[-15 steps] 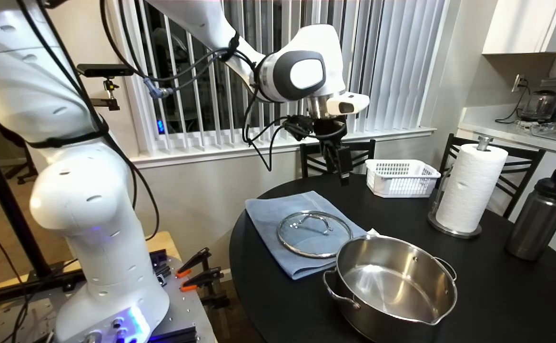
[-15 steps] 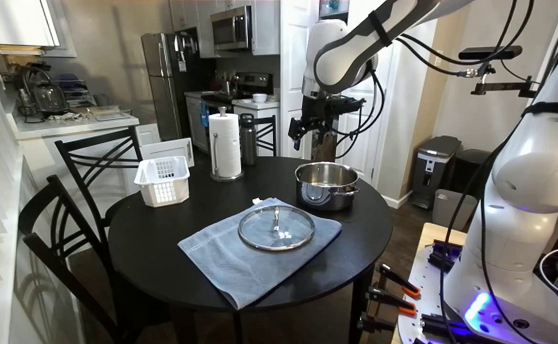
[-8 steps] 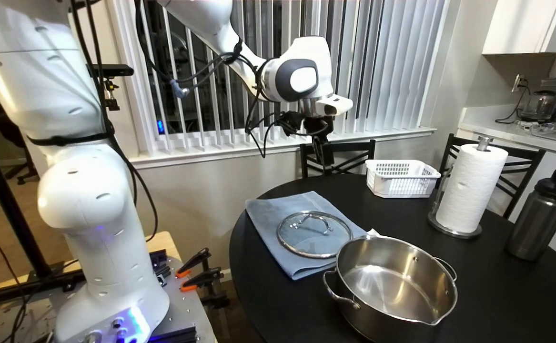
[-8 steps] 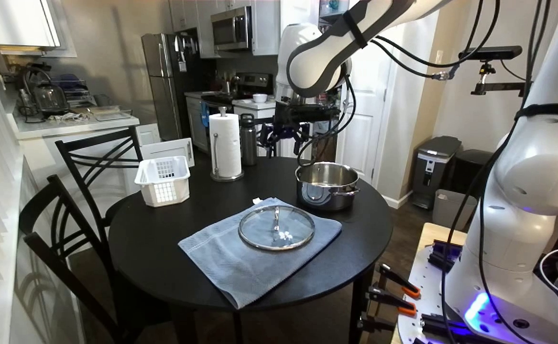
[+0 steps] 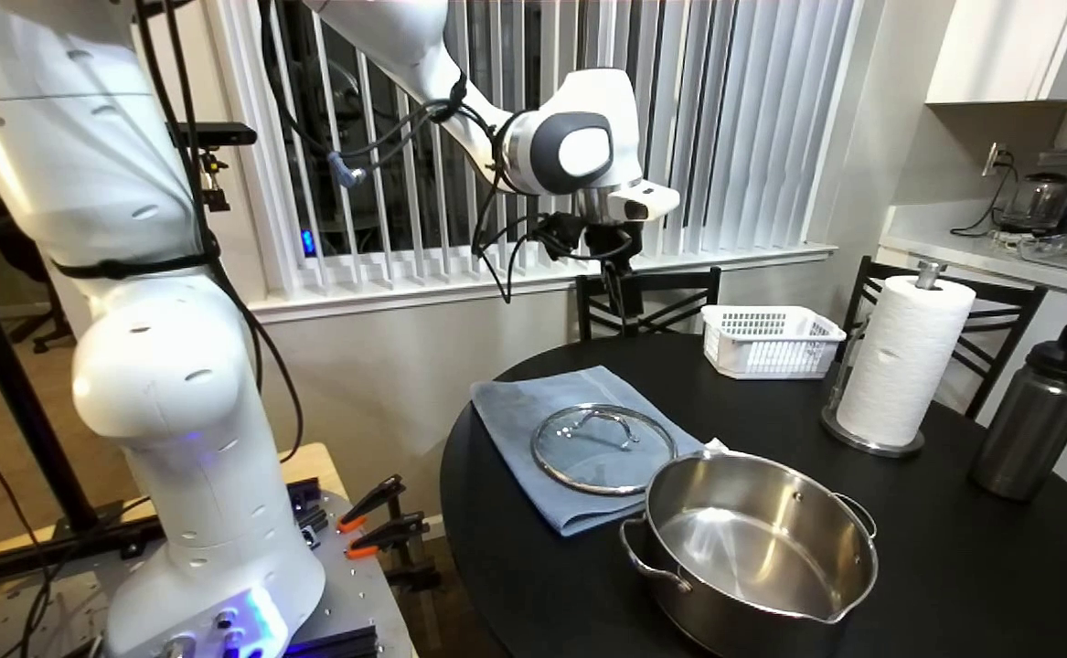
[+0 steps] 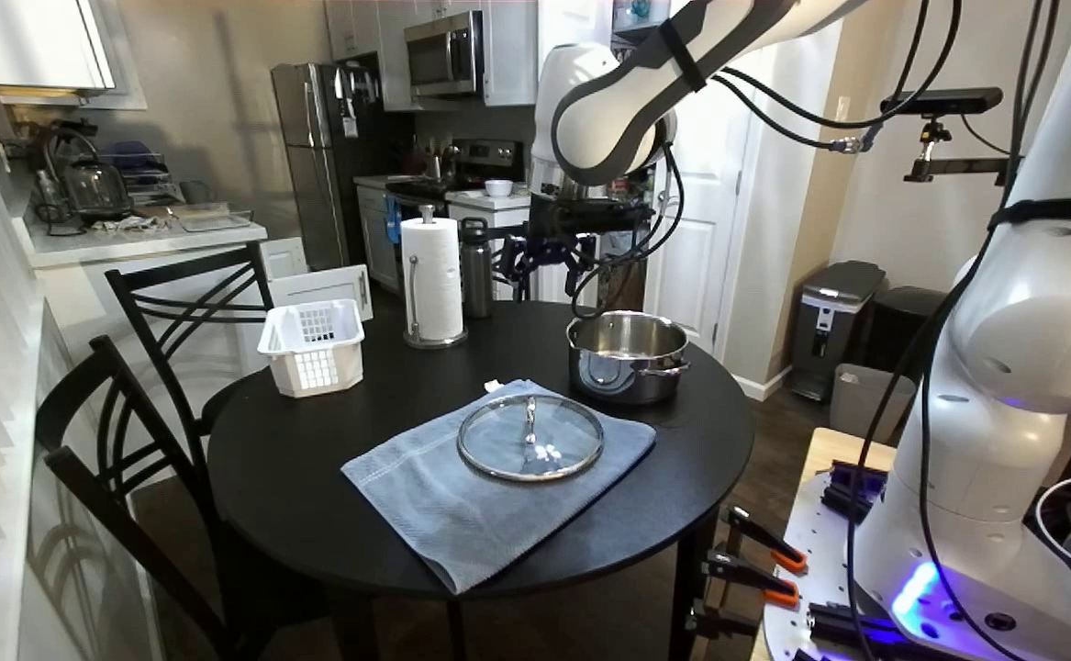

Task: Place the lid on the pot

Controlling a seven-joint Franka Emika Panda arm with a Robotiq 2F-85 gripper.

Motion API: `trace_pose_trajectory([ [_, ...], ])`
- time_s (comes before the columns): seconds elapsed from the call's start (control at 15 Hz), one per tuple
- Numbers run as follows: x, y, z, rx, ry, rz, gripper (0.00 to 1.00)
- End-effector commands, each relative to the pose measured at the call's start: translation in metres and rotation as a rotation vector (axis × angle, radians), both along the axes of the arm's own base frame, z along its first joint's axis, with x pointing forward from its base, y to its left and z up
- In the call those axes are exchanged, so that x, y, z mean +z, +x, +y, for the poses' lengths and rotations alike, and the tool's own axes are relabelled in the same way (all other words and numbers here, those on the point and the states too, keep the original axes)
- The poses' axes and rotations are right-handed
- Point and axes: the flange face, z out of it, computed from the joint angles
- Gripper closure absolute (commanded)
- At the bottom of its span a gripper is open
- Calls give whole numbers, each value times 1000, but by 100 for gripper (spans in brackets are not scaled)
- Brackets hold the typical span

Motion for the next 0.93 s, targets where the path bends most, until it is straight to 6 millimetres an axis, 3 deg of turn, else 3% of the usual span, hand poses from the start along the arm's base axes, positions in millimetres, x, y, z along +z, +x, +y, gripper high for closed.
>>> trace_pose_trajectory([
  [0.0, -16, 7, 2, -48, 13, 2, 0],
  [0.47, -83, 18, 23, -276, 210, 87, 0],
  [0.87, -144, 25, 0, -479, 330, 133, 0],
])
